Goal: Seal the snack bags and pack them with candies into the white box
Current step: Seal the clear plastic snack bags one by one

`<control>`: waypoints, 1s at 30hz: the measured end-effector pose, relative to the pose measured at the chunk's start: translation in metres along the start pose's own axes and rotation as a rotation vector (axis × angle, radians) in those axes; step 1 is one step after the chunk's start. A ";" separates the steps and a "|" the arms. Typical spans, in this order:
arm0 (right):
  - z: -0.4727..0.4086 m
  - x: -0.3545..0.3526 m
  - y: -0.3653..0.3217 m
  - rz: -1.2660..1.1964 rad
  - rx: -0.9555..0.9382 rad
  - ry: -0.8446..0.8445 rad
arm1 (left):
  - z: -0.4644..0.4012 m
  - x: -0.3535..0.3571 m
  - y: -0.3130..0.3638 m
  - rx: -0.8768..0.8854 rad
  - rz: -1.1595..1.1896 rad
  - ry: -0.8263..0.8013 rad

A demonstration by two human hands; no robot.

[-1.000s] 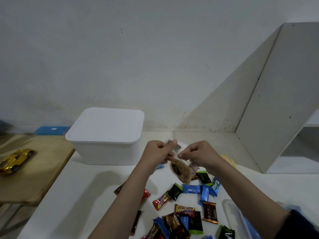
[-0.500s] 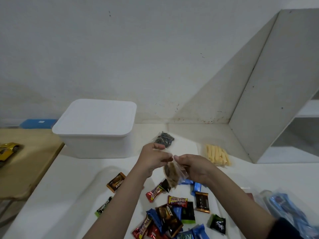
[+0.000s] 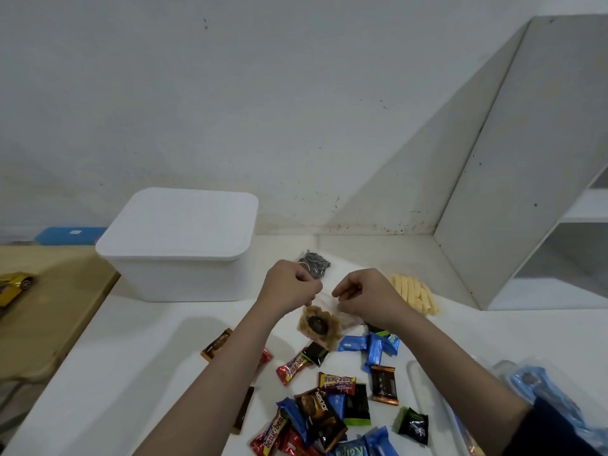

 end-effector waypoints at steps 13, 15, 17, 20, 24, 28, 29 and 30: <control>-0.014 -0.015 0.018 0.027 -0.068 0.171 | -0.014 0.018 -0.011 -0.020 0.109 0.069; -0.016 -0.019 0.022 0.014 -0.077 0.222 | -0.017 0.021 -0.011 -0.038 0.155 0.059; -0.018 -0.026 0.030 -0.010 -0.067 0.269 | -0.020 0.024 -0.010 -0.038 0.209 0.049; -0.017 -0.033 0.056 -0.199 -0.020 0.121 | -0.027 0.026 -0.009 -0.050 0.344 -0.013; -0.023 -0.016 0.089 -0.225 0.016 0.061 | -0.042 0.041 -0.014 -0.109 0.505 -0.106; -0.042 -0.011 0.110 -0.225 0.051 0.273 | -0.058 0.072 -0.025 -0.151 0.654 -0.065; -0.048 -0.013 0.114 -0.217 0.068 0.288 | -0.064 0.080 -0.030 -0.185 0.642 -0.055; -0.054 -0.017 0.120 -0.206 0.090 0.299 | -0.070 0.089 -0.036 -0.219 0.596 -0.053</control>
Point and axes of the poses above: each hand's wrist, its own z-axis away from the middle knuckle, its own x-axis out of the palm, y = z × x, the point moved 1 cm from there along -z, towards the middle knuckle, and after that the axes turned 4 degrees about z, right-handed, at the moved point
